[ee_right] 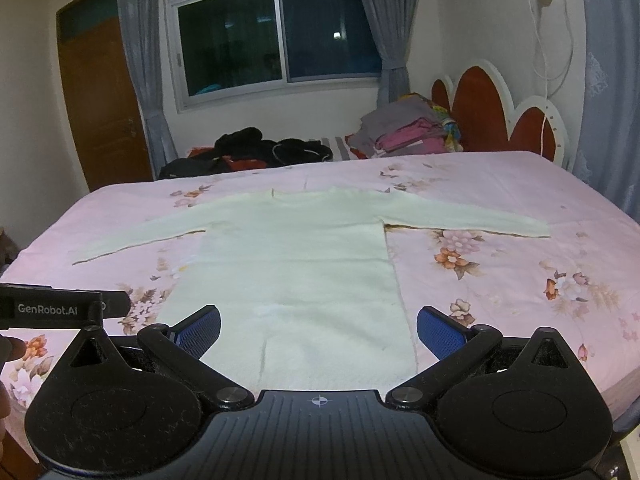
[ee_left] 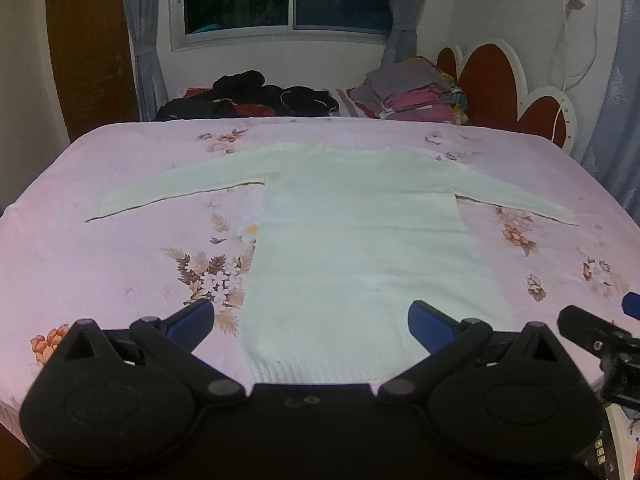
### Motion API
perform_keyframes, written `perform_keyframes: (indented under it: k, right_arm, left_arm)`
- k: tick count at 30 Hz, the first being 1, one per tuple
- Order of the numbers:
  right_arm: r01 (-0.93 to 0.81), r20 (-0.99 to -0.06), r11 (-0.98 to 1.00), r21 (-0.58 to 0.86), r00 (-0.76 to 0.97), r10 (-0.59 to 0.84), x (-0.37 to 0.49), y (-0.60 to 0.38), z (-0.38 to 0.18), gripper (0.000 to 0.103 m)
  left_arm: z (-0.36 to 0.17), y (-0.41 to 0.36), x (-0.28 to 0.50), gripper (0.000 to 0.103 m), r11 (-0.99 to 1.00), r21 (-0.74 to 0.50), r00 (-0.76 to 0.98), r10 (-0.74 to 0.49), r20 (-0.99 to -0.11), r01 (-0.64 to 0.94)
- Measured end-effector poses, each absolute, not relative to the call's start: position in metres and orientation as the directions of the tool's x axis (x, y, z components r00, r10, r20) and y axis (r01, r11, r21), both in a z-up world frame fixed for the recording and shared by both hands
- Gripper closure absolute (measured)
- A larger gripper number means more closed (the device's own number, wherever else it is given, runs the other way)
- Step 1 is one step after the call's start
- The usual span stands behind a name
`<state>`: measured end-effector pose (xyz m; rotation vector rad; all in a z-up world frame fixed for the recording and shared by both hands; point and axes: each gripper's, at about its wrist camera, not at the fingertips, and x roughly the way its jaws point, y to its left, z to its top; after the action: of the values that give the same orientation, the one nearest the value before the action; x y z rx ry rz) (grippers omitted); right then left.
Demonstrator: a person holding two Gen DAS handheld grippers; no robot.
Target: Fold small clothes
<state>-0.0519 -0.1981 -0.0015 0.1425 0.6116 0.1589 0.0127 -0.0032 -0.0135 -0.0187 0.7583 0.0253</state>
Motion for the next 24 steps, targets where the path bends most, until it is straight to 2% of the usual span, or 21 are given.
perform_keyframes:
  k: [13, 24]
  right_arm:
    - [-0.058, -0.584, 0.983, 0.174, 0.798, 0.151, -0.005, -0.213, -0.016, 0.000]
    - [-0.013, -0.597, 0.985, 0.172, 0.794, 0.115, 0.068, -0.242, -0.031, 0.000]
  left_arm:
    - [-0.025, -0.005, 0.062, 0.000, 0.999, -0.004, 0.711, 0.026, -0.703, -0.040]
    - [-0.039, -0.009, 0.128, 0.000, 0.998, -0.005, 0.699, 0.044, -0.714, -0.067]
